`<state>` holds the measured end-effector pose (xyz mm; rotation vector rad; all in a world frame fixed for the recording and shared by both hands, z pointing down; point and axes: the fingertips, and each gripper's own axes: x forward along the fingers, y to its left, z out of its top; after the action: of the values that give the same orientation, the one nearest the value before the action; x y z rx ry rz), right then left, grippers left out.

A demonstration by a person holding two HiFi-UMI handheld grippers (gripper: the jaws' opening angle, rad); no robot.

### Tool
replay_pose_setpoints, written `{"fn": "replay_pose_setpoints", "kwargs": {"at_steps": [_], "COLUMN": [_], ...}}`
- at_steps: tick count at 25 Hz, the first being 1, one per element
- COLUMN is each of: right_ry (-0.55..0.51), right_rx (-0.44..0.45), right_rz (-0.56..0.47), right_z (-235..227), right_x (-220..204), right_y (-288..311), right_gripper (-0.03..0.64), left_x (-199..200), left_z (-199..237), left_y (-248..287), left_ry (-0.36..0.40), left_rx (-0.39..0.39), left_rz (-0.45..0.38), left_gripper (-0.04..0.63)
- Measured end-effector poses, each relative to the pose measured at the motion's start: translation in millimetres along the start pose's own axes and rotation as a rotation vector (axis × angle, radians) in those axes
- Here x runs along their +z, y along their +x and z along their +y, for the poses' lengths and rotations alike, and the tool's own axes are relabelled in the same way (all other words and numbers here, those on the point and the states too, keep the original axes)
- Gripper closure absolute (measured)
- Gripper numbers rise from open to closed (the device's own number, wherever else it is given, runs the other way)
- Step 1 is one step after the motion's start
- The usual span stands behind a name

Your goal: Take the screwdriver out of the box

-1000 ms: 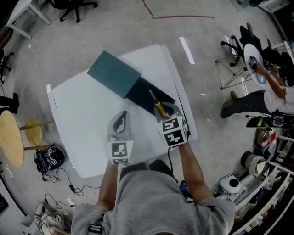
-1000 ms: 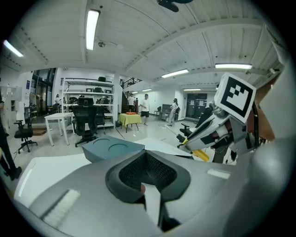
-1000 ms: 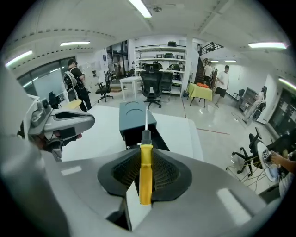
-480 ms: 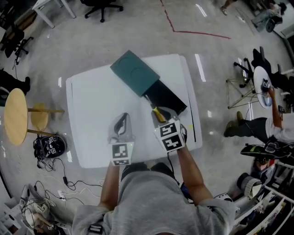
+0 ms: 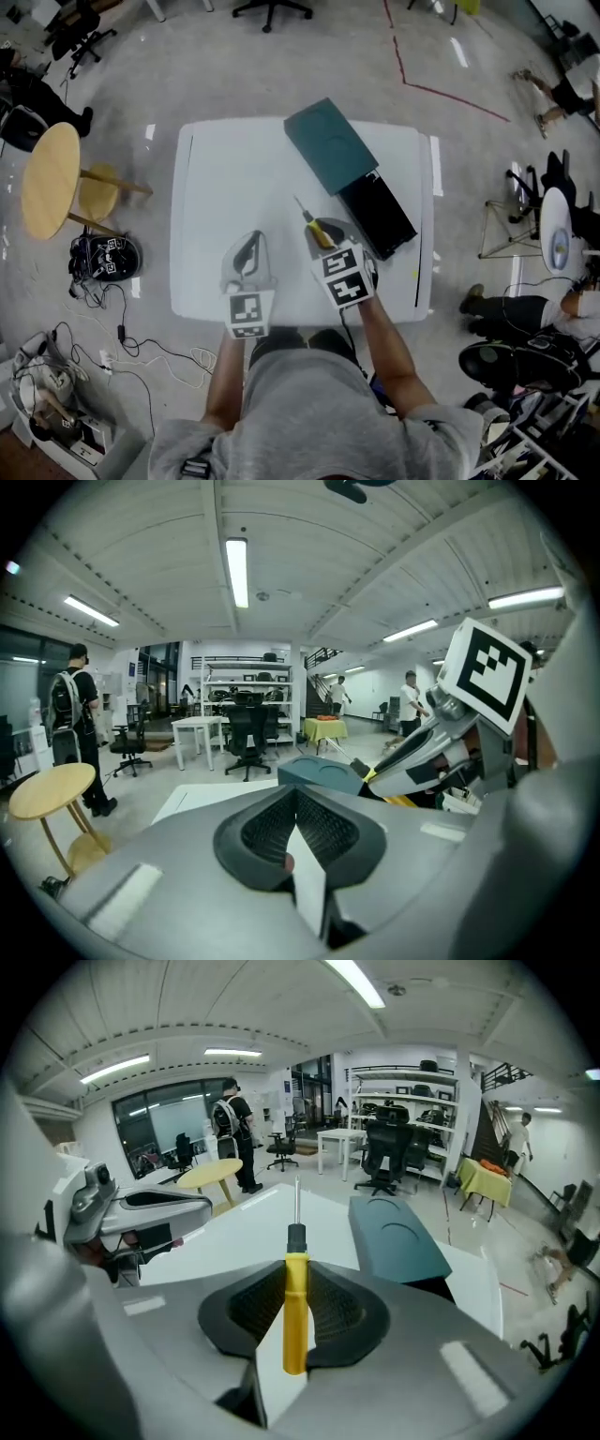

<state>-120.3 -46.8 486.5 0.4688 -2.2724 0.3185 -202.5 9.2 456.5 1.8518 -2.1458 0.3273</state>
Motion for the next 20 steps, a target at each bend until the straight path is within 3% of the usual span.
{"fn": "replay_pose_setpoints", "kwargs": {"at_steps": [10,20], "right_ry": [-0.097,-0.109], "right_rx": [0.123,0.174], "right_rz": [0.074,0.19], "right_z": [63.1,76.5], "right_x": [-2.9,-42.8], "right_y": [60.2,120.6], "right_gripper": [0.541,0.541], "left_x": [-43.5,-98.5], "left_z": [54.1,66.2], "left_y": [-36.8,-36.3], "left_ry": [-0.067,-0.121], "left_rx": [0.136,0.164], "left_rz": [0.052,0.127], "left_gripper": [0.583,0.583]}}
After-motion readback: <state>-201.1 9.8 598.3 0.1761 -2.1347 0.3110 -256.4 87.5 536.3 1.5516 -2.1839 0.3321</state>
